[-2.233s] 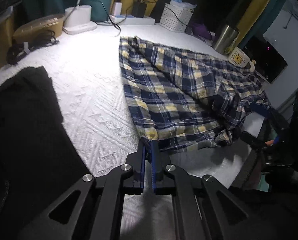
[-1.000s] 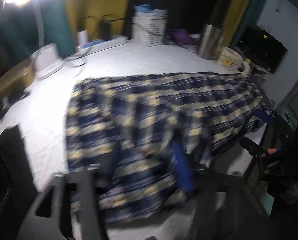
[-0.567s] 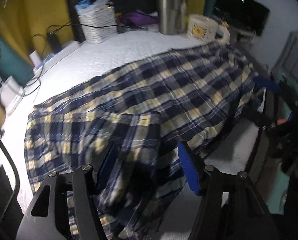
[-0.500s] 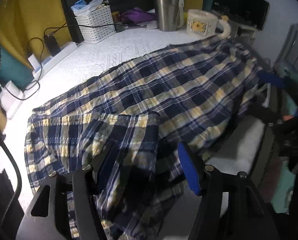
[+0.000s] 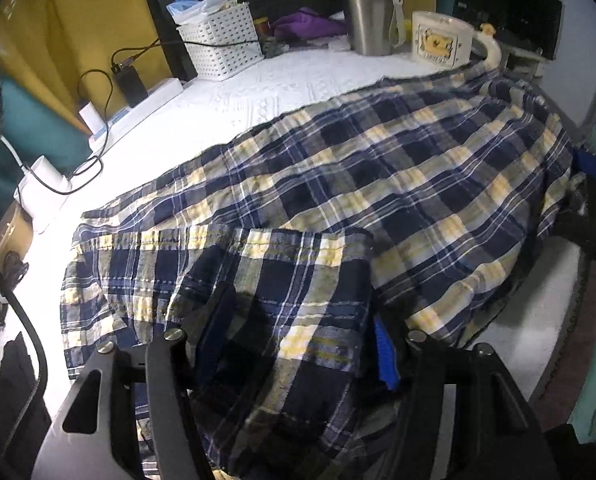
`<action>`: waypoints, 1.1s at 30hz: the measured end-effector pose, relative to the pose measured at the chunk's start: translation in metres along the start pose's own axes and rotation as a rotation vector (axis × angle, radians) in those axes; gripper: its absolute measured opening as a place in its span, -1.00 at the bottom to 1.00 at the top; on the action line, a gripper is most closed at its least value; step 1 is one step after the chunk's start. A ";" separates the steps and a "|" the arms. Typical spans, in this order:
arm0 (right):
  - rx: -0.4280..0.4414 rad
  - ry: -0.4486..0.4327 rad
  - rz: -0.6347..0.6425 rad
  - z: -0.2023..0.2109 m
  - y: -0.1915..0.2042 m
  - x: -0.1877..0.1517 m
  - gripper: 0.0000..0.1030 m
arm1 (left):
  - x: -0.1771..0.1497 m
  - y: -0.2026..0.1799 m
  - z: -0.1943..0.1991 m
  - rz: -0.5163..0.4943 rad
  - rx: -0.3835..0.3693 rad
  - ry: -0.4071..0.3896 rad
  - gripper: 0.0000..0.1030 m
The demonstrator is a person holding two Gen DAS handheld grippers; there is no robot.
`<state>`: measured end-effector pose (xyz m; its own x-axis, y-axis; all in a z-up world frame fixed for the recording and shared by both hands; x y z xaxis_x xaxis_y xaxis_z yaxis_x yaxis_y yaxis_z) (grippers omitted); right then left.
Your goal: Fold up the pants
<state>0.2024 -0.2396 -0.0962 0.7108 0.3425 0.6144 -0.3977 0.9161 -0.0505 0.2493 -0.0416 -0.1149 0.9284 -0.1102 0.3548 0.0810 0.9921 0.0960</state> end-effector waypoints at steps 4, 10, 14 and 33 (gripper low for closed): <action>0.001 0.002 0.007 -0.001 0.005 0.002 0.97 | -0.001 0.007 -0.001 0.027 -0.043 -0.010 -0.53; -0.006 0.007 0.021 0.001 0.013 0.005 0.97 | -0.009 0.020 0.009 0.069 -0.110 -0.031 -0.88; -0.008 0.004 0.032 0.003 0.022 0.009 0.97 | -0.018 0.033 0.024 0.095 -0.098 -0.061 -0.88; 0.009 0.056 0.126 -0.022 0.091 0.021 0.97 | -0.121 0.126 0.052 0.393 -0.047 -0.118 -0.97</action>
Point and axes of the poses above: each gripper's, at about its wrist camera, not at the fingertips, and z roughly against the way its jaws point, y to its left, x to its top, the point moved 2 cm from there along -z, roughly the way its jaws point, and after that the axes turned 12 degrees about y, right-handed, at the moved point
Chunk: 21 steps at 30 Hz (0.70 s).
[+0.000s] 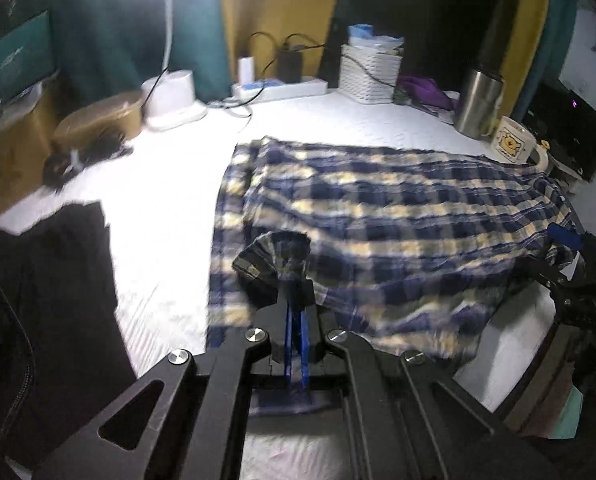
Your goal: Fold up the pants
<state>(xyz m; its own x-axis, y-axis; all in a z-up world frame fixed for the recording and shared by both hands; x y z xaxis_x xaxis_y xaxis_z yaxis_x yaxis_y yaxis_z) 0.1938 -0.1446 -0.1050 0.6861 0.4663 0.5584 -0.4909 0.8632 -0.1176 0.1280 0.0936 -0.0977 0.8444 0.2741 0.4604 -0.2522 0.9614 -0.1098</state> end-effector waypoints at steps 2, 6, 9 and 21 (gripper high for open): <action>0.004 0.014 -0.002 -0.004 0.003 -0.001 0.97 | -0.009 0.006 -0.003 0.015 -0.004 0.013 -0.97; -0.006 0.023 0.013 -0.004 0.011 -0.002 0.97 | -0.026 0.018 -0.010 0.050 -0.030 0.044 -0.97; -0.012 0.027 0.020 -0.002 0.016 -0.003 0.97 | -0.033 0.023 -0.009 0.064 -0.049 0.052 -0.97; -0.027 0.022 0.008 0.002 0.020 -0.005 0.97 | -0.049 0.060 0.011 0.168 -0.074 0.101 -0.68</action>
Point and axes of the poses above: each gripper's, at about its wrist camera, not at the fingertips, and z roughly against the way its jaws point, y to its left, x to its top, the point moved 2 cm from there along -z, roughly the way its jaws point, and after that the axes turned 12 degrees about y, right-handed, at the moved point
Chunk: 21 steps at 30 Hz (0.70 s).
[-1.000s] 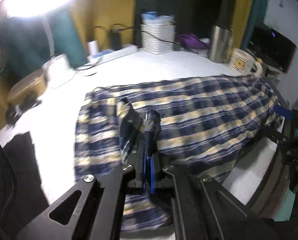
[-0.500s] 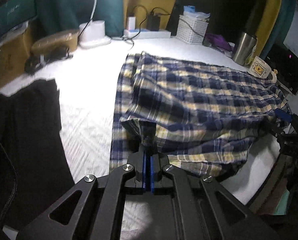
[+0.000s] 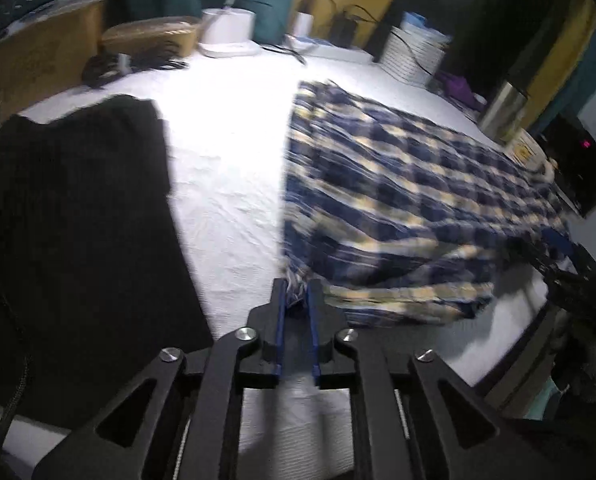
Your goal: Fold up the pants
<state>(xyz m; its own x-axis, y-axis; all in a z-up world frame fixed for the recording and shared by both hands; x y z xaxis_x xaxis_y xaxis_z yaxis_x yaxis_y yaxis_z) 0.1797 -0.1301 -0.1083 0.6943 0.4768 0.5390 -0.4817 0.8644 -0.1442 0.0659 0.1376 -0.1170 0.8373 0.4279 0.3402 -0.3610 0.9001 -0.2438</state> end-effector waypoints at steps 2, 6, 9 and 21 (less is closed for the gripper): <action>0.009 -0.015 -0.013 0.004 -0.002 0.003 0.97 | 0.005 0.006 0.008 0.007 0.030 -0.028 -0.47; 0.013 -0.040 -0.032 0.011 -0.008 0.010 0.97 | 0.022 0.008 0.019 0.006 0.037 -0.076 -0.19; 0.014 -0.059 -0.058 0.016 -0.015 0.014 1.00 | 0.042 -0.001 0.017 -0.032 0.038 -0.086 -0.16; -0.012 -0.067 -0.151 0.007 -0.059 0.028 1.00 | 0.115 -0.051 -0.026 -0.181 0.006 -0.027 -0.15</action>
Point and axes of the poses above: each gripper's, at about its wrist camera, not at the fingertips, and z roughly against the way its jaws point, y to its left, x to its top, the point moved 2 cm from there along -z, roughly the way its jaws point, and after that the axes turned 12 degrees about y, right-handed, at the moved point
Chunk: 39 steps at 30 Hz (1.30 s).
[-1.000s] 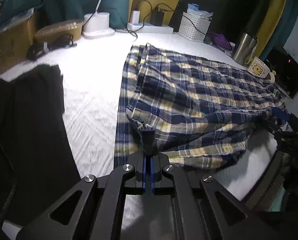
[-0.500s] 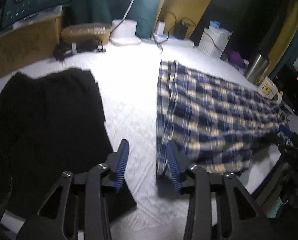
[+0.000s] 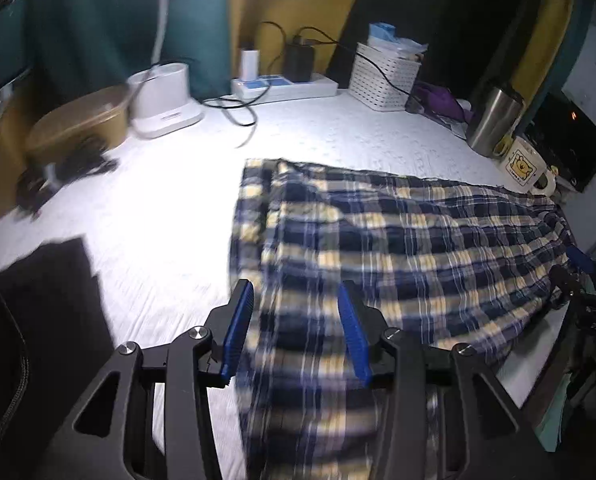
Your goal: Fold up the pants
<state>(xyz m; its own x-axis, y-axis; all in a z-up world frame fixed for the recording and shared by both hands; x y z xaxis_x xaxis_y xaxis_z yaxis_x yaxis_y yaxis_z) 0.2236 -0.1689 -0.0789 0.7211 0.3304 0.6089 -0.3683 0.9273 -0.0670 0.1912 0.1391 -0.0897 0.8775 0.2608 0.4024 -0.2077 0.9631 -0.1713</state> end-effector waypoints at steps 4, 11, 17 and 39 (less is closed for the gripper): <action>-0.015 0.007 -0.025 -0.009 -0.014 0.008 1.00 | 0.025 -0.004 -0.016 -0.036 -0.012 0.013 -0.16; -0.042 0.015 -0.074 -0.026 -0.036 0.024 1.00 | 0.060 -0.004 -0.046 -0.072 -0.008 0.043 -0.16; -0.053 0.040 -0.077 -0.042 -0.042 0.034 1.00 | 0.080 0.004 -0.068 -0.071 -0.008 0.056 -0.16; -0.047 0.089 -0.038 -0.069 -0.030 0.049 1.00 | 0.094 0.004 -0.071 -0.153 0.015 0.007 -0.96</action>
<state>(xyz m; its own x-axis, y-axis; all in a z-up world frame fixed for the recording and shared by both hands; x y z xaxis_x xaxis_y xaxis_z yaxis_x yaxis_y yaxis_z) 0.3102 -0.1681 -0.1018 0.7843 0.3073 0.5389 -0.3133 0.9460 -0.0836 0.3032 0.1631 -0.1162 0.9024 0.1104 0.4165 -0.0776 0.9925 -0.0948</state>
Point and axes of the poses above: each gripper's, at about its wrist camera, not at the fingertips, and z roughly against the way its jaws point, y to its left, x to its top, the point moved 2 cm from there along -z, roughly the way its jaws point, and after that the axes turned 12 degrees about y, right-handed, at the moved point
